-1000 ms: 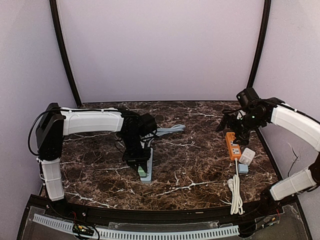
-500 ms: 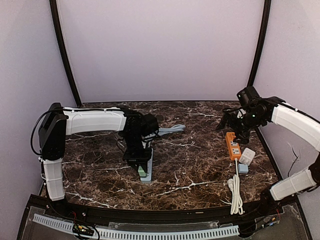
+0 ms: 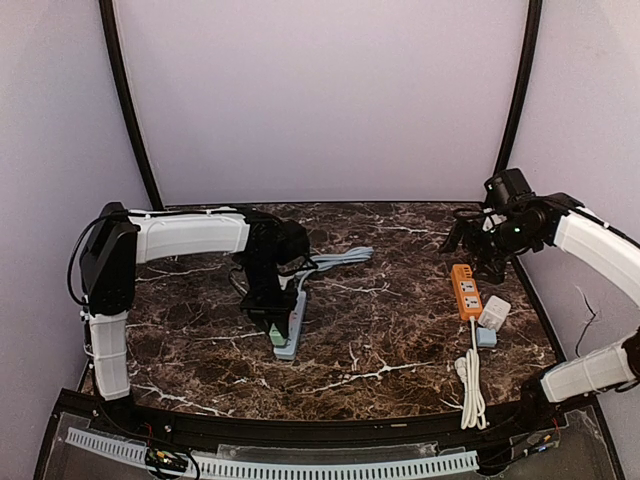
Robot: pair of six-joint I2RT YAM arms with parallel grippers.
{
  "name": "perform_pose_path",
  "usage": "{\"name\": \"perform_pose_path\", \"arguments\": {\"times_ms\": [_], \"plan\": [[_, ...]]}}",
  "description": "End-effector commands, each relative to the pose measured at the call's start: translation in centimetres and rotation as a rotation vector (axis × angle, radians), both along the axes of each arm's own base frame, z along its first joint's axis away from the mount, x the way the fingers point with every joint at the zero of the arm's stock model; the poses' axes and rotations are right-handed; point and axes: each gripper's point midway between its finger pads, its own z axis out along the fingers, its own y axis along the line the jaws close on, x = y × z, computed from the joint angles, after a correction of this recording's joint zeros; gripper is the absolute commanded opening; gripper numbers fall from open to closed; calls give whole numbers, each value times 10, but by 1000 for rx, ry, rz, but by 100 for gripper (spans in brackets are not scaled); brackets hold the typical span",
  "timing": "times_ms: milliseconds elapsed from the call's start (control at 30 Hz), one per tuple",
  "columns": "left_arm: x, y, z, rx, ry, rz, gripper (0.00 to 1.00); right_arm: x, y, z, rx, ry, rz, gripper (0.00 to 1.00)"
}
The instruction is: Insert the plug
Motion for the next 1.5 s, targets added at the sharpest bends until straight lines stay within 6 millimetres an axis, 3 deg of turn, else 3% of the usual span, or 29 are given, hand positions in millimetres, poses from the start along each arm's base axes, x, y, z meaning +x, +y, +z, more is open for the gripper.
{"name": "perform_pose_path", "arguments": {"times_ms": [0, 200, 300, 433, 633, 767, 1167, 1467], "plan": [[31, 55, -55, 253, -79, -30, 1, -2, -7, 7, -13, -26, -5, 99], [28, 50, -53, 223, -71, -6, 1, -5, -10, 8, -16, -35, -10, 99], [28, 47, -47, 206, -78, 3, 7, -5, -11, 10, -14, -40, -14, 99], [26, 44, -38, 188, -85, 5, 27, -3, -10, 13, -12, -48, -16, 99], [20, 39, -17, 165, -114, -8, 70, 0, -11, 18, -13, -61, -21, 99], [19, 37, 6, 129, -144, -2, 83, 1, -11, 20, -16, -69, -20, 99], [21, 34, 72, 57, -217, 7, 99, 8, -13, 17, -76, -87, 43, 99], [31, 27, 113, -16, -307, -2, 98, 18, -21, -14, -209, -17, 109, 99]]}}
